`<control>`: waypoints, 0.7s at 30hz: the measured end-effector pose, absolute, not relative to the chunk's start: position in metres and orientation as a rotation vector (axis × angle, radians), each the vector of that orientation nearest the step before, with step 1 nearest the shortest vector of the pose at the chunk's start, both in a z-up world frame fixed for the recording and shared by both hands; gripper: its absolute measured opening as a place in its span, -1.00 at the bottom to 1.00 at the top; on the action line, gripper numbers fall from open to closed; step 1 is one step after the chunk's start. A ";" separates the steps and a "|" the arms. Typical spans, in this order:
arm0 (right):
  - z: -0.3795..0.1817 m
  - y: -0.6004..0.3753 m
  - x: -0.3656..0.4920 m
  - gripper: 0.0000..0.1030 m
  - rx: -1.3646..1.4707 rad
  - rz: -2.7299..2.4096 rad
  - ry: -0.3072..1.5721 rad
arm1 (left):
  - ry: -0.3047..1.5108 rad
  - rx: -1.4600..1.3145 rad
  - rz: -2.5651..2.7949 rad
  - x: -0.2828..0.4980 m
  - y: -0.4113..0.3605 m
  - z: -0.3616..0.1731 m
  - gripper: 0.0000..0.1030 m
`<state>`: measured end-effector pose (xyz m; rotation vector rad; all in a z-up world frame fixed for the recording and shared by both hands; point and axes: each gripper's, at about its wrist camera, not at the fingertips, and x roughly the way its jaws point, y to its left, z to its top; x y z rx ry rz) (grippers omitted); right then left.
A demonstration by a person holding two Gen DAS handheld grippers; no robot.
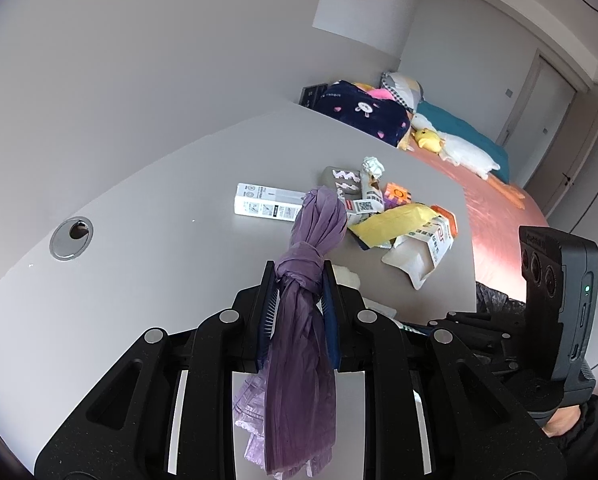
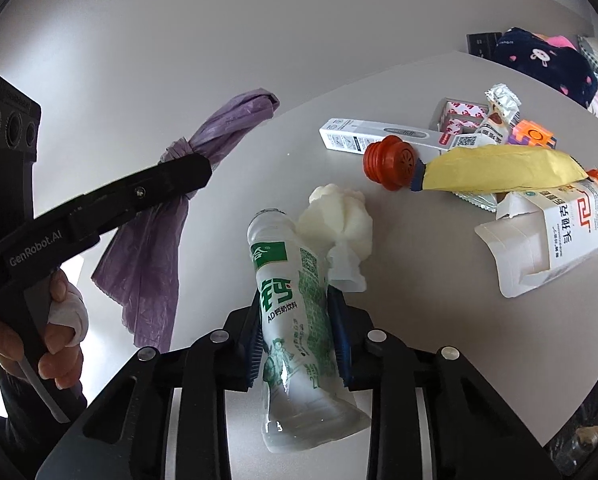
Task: Collect trash
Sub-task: 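Carry the bottle and purple bag to the bin and open both grippers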
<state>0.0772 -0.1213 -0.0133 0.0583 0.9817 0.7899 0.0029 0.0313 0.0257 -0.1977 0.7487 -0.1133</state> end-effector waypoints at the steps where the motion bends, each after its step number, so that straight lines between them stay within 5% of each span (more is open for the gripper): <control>1: -0.009 -0.125 0.073 -0.41 0.073 0.790 0.966 | 0.746 -0.190 -0.117 0.002 0.028 0.028 -0.59; 21: 0.047 -0.243 0.023 -0.41 0.171 0.598 0.800 | 0.736 -0.126 -0.322 0.006 -0.073 0.046 -0.59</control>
